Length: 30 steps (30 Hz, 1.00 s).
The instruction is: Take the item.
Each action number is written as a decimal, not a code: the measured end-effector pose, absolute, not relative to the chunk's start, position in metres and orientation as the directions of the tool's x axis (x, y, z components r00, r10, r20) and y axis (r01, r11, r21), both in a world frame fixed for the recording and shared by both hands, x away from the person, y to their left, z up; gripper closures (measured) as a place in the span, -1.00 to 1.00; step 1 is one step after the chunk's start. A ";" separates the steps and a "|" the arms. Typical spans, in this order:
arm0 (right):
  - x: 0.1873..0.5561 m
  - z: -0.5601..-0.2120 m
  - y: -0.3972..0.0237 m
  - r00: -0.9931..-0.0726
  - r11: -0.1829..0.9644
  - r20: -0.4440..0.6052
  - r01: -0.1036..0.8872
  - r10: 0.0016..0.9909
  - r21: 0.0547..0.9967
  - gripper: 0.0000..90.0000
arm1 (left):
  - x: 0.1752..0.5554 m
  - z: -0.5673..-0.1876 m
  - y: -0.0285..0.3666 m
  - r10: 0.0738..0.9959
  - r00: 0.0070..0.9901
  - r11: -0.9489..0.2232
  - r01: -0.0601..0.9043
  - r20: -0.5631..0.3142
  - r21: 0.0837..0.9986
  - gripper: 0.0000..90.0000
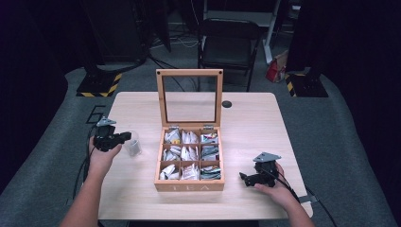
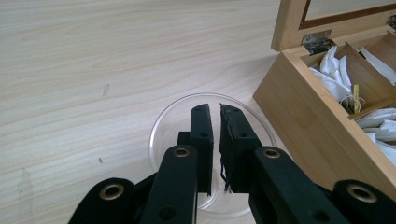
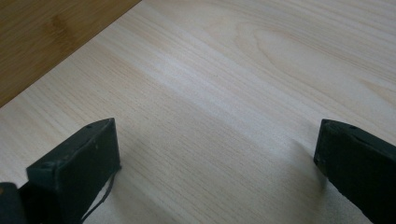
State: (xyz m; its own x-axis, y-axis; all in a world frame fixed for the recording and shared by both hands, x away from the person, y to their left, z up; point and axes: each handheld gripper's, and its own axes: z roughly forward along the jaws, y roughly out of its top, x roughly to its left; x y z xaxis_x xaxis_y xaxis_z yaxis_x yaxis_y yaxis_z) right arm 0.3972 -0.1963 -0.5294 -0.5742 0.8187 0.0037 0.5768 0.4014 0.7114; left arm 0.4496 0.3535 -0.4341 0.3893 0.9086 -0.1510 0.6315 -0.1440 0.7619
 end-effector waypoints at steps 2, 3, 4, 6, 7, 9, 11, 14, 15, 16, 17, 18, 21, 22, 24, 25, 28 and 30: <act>0.397 -0.529 -0.196 -0.574 0.401 0.004 0.577 0.819 0.712 -1.00 | 0.450 -0.434 0.354 0.908 0.392 -0.146 0.624 -0.146 0.768 0.83; 0.397 -0.529 -0.196 -0.574 0.401 0.003 0.576 0.819 0.712 -1.00 | 0.449 -0.434 0.354 0.909 0.388 -0.141 0.630 -0.152 0.764 0.81; 0.397 -0.529 -0.196 -0.574 0.401 0.003 0.576 0.819 0.712 -1.00 | 0.450 -0.434 0.355 0.910 0.388 -0.142 0.621 -0.146 0.771 0.78; 0.397 -0.529 -0.196 -0.574 0.401 0.004 0.577 0.819 0.712 -1.00 | 0.449 -0.434 0.355 0.910 0.384 -0.132 0.623 -0.155 0.771 0.75; 0.397 -0.529 -0.196 -0.574 0.401 0.004 0.577 0.819 0.712 -1.00 | 0.449 -0.433 0.356 0.909 0.387 -0.135 0.625 -0.155 0.769 0.68; 0.397 -0.529 -0.196 -0.574 0.401 0.003 0.576 0.819 0.712 -1.00 | 0.448 -0.433 0.357 0.909 0.387 -0.129 0.612 -0.154 0.780 0.64; 0.397 -0.529 -0.196 -0.574 0.402 0.003 0.576 0.819 0.712 -1.00 | 0.446 -0.431 0.358 0.903 0.393 -0.123 0.620 -0.171 0.775 0.54; 0.397 -0.529 -0.196 -0.574 0.402 0.003 0.576 0.819 0.712 -1.00 | 0.444 -0.428 0.360 0.899 0.401 -0.122 0.612 -0.174 0.781 0.49; 0.397 -0.529 -0.196 -0.575 0.402 0.003 0.576 0.818 0.712 -1.00 | 0.443 -0.427 0.360 0.898 0.405 -0.123 0.607 -0.172 0.785 0.46; 0.397 -0.529 -0.196 -0.574 0.401 0.003 0.576 0.819 0.712 -1.00 | 0.442 -0.427 0.359 0.899 0.403 -0.119 0.601 -0.172 0.790 0.42; 0.397 -0.529 -0.196 -0.574 0.401 0.004 0.577 0.819 0.712 -1.00 | 0.441 -0.426 0.360 0.897 0.407 -0.125 0.607 -0.172 0.785 0.40; 0.397 -0.529 -0.196 -0.574 0.402 0.003 0.576 0.819 0.712 -1.00 | 0.440 -0.426 0.359 0.896 0.410 -0.130 0.607 -0.169 0.784 0.37; 0.397 -0.529 -0.196 -0.574 0.402 0.003 0.577 0.819 0.712 -1.00 | 0.437 -0.423 0.358 0.895 0.416 -0.141 0.608 -0.162 0.781 0.27; 0.397 -0.529 -0.196 -0.574 0.402 0.003 0.577 0.819 0.712 -1.00 | 0.437 -0.423 0.358 0.895 0.416 -0.141 0.608 -0.162 0.781 0.24; 0.397 -0.529 -0.196 -0.574 0.402 0.003 0.576 0.819 0.712 -1.00 | 0.434 -0.421 0.358 0.891 0.424 -0.142 0.602 -0.163 0.786 0.23; 0.397 -0.529 -0.196 -0.574 0.402 0.003 0.576 0.819 0.712 -1.00 | 0.433 -0.420 0.357 0.888 0.429 -0.146 0.602 -0.164 0.785 0.22; 0.397 -0.529 -0.196 -0.574 0.402 0.003 0.577 0.819 0.712 -1.00 | 0.429 -0.417 0.355 0.884 0.440 -0.156 0.596 -0.158 0.787 0.18; 0.397 -0.529 -0.196 -0.574 0.401 0.003 0.577 0.819 0.712 -1.00 | 0.427 -0.415 0.353 0.880 0.448 -0.164 0.594 -0.155 0.787 0.17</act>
